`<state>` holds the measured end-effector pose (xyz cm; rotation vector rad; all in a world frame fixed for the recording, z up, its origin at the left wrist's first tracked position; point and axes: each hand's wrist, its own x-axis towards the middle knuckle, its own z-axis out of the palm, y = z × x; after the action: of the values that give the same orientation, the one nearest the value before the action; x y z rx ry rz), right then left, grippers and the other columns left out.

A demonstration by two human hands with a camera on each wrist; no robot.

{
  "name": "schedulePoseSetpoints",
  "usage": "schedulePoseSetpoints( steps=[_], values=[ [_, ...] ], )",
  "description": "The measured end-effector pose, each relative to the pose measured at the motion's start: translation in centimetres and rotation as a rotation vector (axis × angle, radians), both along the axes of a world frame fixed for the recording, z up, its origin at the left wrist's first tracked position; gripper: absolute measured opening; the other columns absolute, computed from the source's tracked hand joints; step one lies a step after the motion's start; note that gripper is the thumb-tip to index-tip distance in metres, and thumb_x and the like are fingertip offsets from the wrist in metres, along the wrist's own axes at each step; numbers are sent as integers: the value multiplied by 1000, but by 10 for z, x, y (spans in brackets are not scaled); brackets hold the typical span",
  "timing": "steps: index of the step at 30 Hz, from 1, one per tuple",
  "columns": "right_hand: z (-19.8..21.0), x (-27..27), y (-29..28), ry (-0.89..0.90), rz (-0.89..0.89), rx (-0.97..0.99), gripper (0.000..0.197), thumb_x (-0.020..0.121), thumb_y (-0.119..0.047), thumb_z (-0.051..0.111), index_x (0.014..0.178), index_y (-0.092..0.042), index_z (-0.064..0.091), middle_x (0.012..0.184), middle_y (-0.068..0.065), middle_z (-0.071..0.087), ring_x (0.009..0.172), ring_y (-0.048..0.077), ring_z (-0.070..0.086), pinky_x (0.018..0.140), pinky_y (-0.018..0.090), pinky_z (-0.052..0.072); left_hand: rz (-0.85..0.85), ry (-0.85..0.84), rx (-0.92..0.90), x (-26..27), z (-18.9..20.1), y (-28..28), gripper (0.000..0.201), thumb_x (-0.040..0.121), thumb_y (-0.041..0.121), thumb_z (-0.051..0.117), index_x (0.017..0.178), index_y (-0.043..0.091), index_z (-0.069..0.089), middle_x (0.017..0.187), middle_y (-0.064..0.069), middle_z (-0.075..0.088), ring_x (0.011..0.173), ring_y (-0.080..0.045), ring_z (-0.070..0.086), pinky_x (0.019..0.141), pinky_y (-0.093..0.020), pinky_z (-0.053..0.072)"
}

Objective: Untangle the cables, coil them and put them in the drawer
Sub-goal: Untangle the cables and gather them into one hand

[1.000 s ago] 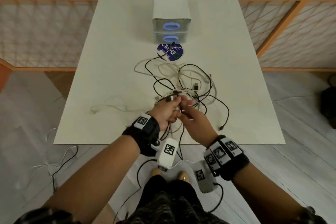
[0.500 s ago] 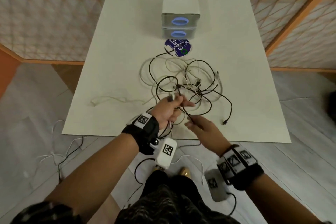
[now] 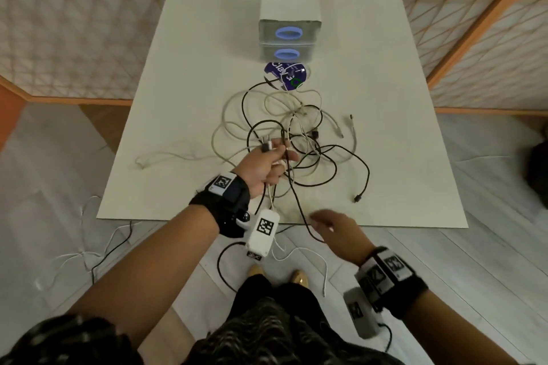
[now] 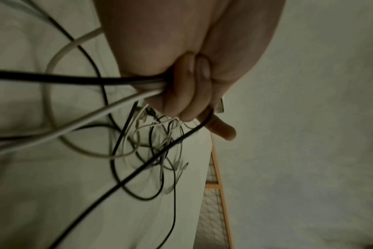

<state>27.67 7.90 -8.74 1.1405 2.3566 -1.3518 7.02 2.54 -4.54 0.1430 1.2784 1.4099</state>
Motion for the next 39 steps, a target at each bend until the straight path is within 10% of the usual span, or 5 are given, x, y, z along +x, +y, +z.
schedulePoseSetpoints(
  steps=[4, 9, 23, 31, 39],
  values=[
    [31, -49, 10, 247, -147, -79, 30, 92, -29, 53, 118, -16, 58, 98, 0, 67, 89, 11, 61, 81, 20, 45, -70, 49, -50, 26, -8, 0, 22, 100, 14, 39, 83, 19, 53, 84, -4, 64, 33, -2, 25, 32, -12, 17],
    [36, -55, 2, 328, -177, 39, 21, 94, -15, 46, 80, -14, 62, 59, -7, 57, 48, -1, 49, 53, 19, 37, -34, 11, -26, 22, -5, 5, 22, 101, 23, 36, 100, 18, 57, 96, 4, 69, 34, -1, 23, 32, -14, 16],
    [21, -22, 13, 183, -34, -74, 27, 90, -32, 55, 113, -19, 60, 95, -1, 69, 87, 11, 64, 85, 24, 49, 68, -2, 2, 12, -10, 15, 25, 99, 16, 39, 82, 15, 57, 73, 4, 54, 33, -1, 21, 31, -13, 16],
    [45, -82, 30, 374, -226, -40, 21, 93, -15, 46, 87, -13, 66, 57, -3, 58, 55, 5, 53, 63, 23, 45, 307, 350, -273, 34, -12, 6, 27, 100, 27, 38, 105, 13, 60, 77, 3, 57, 40, -5, 39, 40, -18, 29],
    [51, -66, 14, 465, -239, 264, 17, 90, -11, 52, 90, -9, 68, 77, -2, 57, 71, 3, 51, 63, 8, 36, 126, 74, -134, 31, 7, 19, 26, 100, 27, 38, 100, 20, 63, 92, 3, 69, 79, -10, 65, 38, -16, 24]
  ],
)
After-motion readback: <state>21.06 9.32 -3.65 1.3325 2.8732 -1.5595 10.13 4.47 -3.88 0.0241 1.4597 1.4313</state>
